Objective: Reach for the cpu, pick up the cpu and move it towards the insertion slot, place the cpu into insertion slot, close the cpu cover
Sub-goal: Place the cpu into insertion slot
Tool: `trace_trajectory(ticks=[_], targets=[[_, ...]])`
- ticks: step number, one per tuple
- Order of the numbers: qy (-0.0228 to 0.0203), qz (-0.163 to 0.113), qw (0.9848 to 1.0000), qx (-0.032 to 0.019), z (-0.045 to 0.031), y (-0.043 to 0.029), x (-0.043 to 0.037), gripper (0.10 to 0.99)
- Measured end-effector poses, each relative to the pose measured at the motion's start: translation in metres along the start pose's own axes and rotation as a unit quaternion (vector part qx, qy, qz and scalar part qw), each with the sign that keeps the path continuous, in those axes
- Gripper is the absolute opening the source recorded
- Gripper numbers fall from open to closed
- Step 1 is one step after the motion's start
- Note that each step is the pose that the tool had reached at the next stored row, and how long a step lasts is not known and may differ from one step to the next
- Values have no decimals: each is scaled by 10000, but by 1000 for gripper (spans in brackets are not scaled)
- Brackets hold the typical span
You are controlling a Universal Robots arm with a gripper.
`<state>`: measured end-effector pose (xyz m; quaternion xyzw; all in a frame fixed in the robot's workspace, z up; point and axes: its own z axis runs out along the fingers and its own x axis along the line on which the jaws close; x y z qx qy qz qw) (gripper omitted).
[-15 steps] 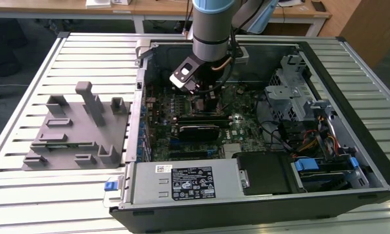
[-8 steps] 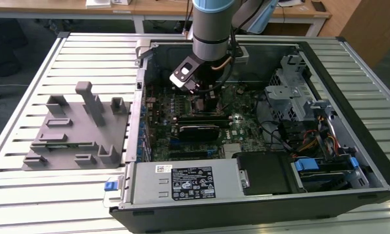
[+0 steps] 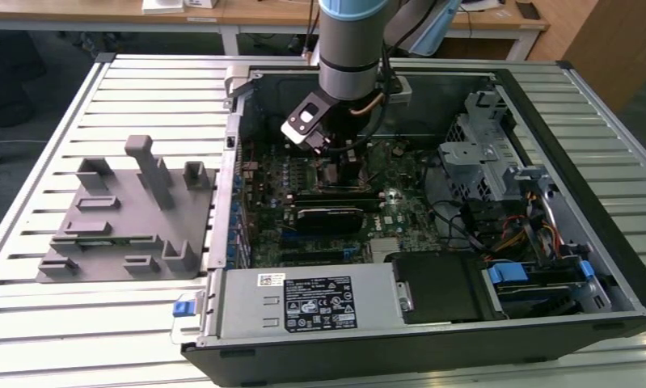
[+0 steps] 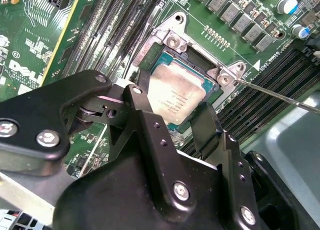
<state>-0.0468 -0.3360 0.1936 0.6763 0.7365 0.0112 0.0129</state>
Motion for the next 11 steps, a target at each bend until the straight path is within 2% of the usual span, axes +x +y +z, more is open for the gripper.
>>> trace_trajectory(ticks=[11], targets=[[-2,37,10000,0,1,5,-15,600]])
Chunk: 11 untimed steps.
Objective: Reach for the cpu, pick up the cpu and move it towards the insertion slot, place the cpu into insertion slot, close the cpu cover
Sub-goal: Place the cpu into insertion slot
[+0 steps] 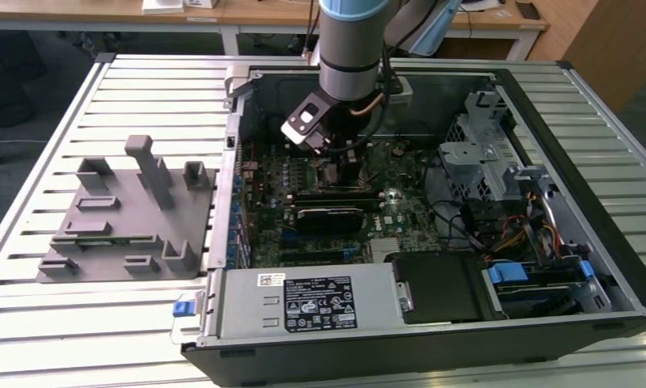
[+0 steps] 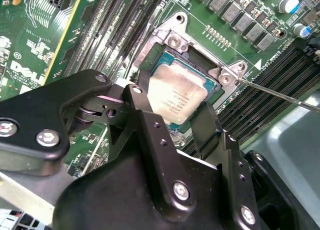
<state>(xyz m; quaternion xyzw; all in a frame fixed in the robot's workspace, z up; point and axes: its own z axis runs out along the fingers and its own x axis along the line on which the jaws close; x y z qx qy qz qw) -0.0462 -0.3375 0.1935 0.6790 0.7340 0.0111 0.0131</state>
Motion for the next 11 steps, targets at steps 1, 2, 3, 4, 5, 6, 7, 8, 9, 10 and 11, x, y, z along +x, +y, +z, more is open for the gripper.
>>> trace_trajectory(ticks=[1,2,3,4,5,6,7,8,9,10,11], targets=[[0,3,10000,0,0,1,-4,600],[-1,6,10000,0,0,2,-8,600],[-1,10,10000,1,0,2,-10,584],[-2,13,10000,2,-1,2,-11,584],[-4,151,9999,-1,-75,43,-12,533],[-6,151,9999,1,-97,43,-12,533],[-5,152,9999,1,-101,43,-12,533],[-4,152,9999,0,-101,43,-12,533],[-4,152,9999,0,-101,43,-12,533],[-5,152,9999,0,-102,42,-12,533],[-5,152,9999,1,-103,42,-12,533]])
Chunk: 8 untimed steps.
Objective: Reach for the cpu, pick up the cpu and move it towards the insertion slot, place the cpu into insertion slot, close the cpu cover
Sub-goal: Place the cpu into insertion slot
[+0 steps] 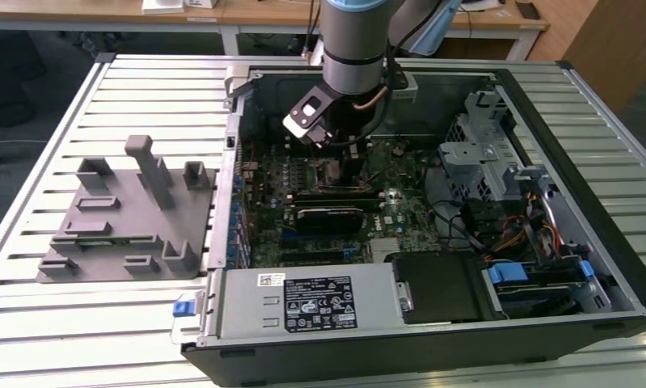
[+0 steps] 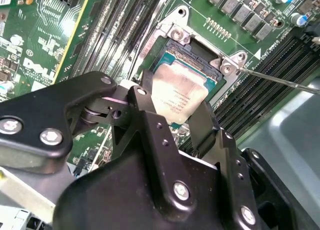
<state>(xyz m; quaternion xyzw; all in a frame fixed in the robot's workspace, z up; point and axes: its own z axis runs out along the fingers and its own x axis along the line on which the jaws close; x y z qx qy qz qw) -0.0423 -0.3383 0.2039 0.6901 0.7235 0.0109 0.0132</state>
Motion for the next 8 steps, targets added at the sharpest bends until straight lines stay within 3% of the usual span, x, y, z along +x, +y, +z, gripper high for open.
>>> trace_trajectory(ticks=[8], targets=[[0,9,10000,0,24,-10,3,533]])
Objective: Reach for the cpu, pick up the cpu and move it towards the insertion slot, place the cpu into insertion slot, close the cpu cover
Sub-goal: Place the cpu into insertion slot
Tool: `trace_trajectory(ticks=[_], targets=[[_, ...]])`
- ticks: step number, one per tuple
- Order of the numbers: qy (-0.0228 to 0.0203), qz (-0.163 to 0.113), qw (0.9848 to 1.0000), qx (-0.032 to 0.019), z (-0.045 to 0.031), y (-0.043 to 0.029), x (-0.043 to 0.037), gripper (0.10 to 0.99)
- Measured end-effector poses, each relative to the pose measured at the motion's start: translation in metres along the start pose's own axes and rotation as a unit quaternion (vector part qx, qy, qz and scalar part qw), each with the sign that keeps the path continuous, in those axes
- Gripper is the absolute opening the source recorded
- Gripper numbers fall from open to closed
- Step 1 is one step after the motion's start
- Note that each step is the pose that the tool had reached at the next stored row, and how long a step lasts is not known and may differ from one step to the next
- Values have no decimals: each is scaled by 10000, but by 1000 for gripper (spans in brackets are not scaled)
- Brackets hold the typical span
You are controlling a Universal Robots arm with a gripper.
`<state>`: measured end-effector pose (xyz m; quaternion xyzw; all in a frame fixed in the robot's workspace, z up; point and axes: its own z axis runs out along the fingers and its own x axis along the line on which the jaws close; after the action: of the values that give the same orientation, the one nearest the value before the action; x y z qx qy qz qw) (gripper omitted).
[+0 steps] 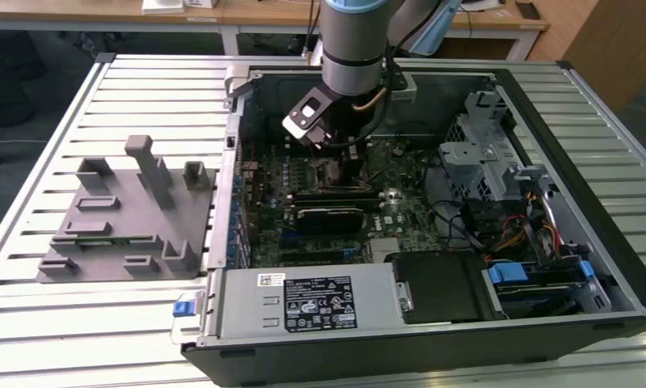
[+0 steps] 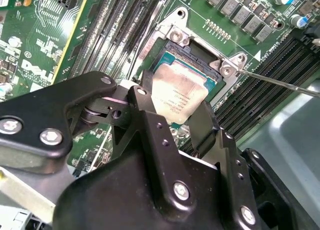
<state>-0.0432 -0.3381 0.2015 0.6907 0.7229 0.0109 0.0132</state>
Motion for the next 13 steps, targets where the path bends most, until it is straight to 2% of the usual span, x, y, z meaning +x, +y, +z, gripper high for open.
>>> trace_trajectory(ticks=[13], targets=[[-1,13,10000,0,18,-7,1,533]])
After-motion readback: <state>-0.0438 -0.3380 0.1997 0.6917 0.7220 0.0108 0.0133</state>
